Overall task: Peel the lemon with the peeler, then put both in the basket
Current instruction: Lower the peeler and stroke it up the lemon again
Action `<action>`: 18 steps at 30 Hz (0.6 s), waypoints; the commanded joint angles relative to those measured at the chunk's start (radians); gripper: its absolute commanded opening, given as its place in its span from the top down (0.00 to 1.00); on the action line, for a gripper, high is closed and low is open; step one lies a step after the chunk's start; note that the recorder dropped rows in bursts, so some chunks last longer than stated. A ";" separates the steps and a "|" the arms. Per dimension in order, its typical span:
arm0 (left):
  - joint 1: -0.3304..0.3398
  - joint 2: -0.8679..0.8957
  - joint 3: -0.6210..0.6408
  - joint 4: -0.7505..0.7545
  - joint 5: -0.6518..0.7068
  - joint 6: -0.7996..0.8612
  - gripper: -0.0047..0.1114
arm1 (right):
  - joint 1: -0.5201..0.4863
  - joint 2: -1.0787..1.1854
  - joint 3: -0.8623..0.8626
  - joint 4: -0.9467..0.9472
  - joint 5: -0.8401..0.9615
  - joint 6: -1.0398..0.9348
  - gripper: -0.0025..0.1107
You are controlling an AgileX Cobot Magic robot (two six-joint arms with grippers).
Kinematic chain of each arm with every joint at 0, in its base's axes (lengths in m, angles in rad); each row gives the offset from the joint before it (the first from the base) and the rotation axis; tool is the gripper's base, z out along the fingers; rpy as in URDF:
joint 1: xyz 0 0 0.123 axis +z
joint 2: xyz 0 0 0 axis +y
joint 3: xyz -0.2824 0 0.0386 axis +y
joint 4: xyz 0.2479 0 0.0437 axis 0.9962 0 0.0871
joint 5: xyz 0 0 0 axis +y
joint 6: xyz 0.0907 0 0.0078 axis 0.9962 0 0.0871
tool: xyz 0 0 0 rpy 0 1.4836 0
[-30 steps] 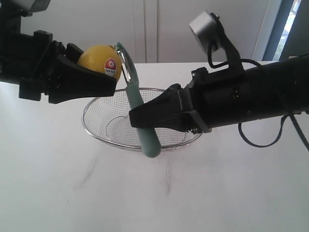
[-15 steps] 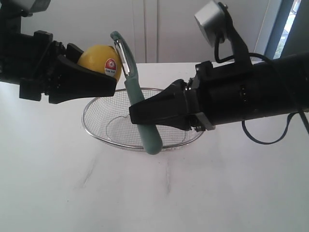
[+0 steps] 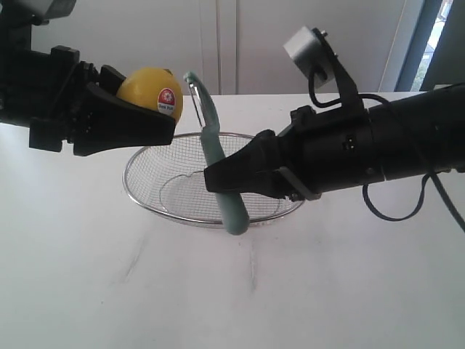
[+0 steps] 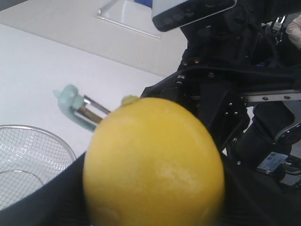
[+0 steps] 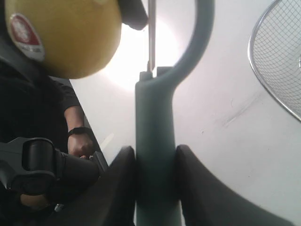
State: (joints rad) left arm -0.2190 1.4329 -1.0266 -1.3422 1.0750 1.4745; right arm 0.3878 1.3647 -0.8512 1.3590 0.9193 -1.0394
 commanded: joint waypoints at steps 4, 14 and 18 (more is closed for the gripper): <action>-0.004 -0.014 0.003 -0.036 0.017 0.006 0.96 | 0.001 0.022 0.003 0.027 0.061 -0.008 0.98; -0.004 -0.014 0.003 -0.036 0.017 0.010 0.96 | 0.001 0.022 0.003 0.067 0.105 -0.039 0.98; -0.004 -0.014 0.003 -0.036 0.017 0.010 0.96 | 0.001 0.022 0.003 0.080 0.107 -0.052 0.98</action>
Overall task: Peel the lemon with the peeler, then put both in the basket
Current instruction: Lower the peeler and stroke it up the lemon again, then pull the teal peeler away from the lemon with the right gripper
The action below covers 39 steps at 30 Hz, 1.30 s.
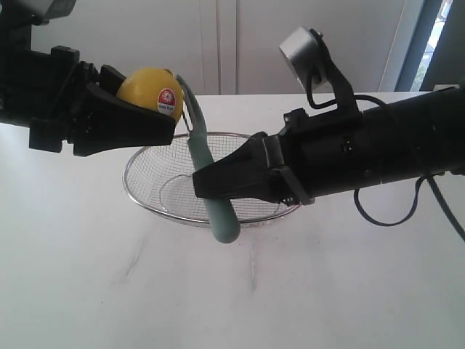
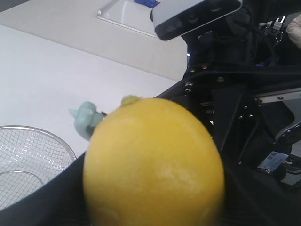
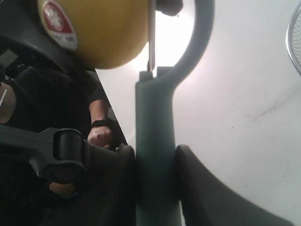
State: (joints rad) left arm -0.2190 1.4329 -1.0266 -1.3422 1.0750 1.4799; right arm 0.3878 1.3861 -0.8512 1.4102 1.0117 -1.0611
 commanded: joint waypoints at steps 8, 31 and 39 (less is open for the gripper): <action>-0.004 -0.014 0.003 -0.036 0.017 0.005 0.96 | 0.001 -0.028 0.003 0.036 0.004 -0.045 0.98; -0.004 -0.014 0.003 -0.036 0.009 0.005 0.96 | 0.001 -0.093 0.003 0.008 -0.051 -0.113 0.98; -0.004 -0.014 0.003 -0.036 0.011 0.005 0.96 | 0.001 -0.093 0.003 -0.015 -0.075 -0.113 0.98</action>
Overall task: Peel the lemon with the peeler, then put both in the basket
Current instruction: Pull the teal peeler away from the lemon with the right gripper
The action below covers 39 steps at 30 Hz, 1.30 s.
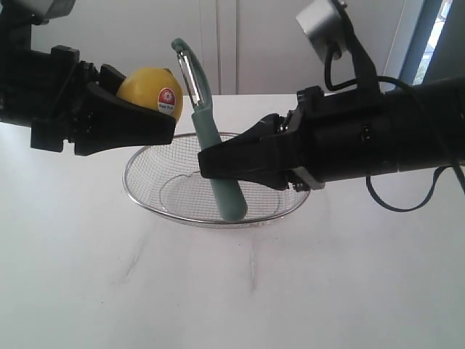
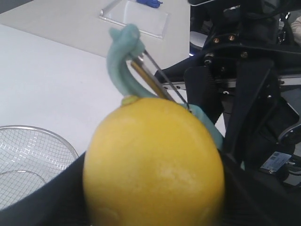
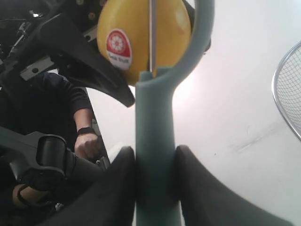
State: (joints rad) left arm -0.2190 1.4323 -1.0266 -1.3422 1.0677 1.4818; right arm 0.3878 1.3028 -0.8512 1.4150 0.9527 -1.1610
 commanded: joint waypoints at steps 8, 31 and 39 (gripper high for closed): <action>-0.004 -0.013 0.003 -0.038 0.018 0.003 0.96 | 0.001 -0.010 0.003 -0.049 -0.020 -0.013 0.98; -0.004 -0.013 0.003 -0.038 0.025 0.003 0.96 | 0.001 -0.010 0.003 -0.117 -0.119 0.015 0.98; -0.004 -0.013 0.003 -0.038 0.025 0.003 0.96 | 0.001 -0.010 0.003 -0.110 -0.225 0.092 0.98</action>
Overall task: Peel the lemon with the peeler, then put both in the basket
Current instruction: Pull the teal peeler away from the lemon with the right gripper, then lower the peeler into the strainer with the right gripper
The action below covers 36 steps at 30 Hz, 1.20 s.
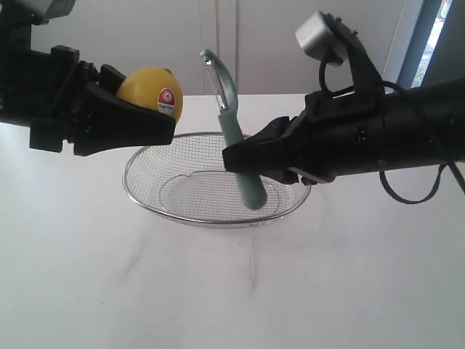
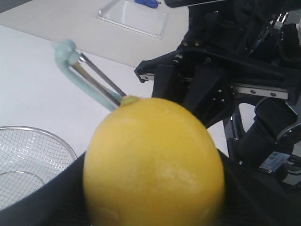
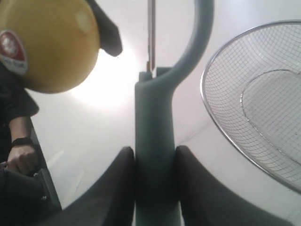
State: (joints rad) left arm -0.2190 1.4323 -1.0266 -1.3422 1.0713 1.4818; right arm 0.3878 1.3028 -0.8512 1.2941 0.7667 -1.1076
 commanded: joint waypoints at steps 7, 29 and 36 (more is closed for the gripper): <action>-0.004 -0.013 0.003 -0.038 0.021 0.003 0.96 | 0.001 -0.010 -0.059 0.001 -0.115 0.041 0.98; -0.004 -0.013 0.003 -0.039 0.025 0.003 0.96 | 0.001 0.075 -0.192 -0.641 -0.134 0.549 0.98; -0.004 -0.013 0.003 -0.039 0.023 0.003 0.96 | 0.001 0.139 -0.245 -0.669 -0.133 0.578 0.98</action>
State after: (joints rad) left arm -0.2190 1.4323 -1.0266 -1.3429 1.0751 1.4818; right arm 0.3878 1.4219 -1.0683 0.6465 0.6387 -0.5429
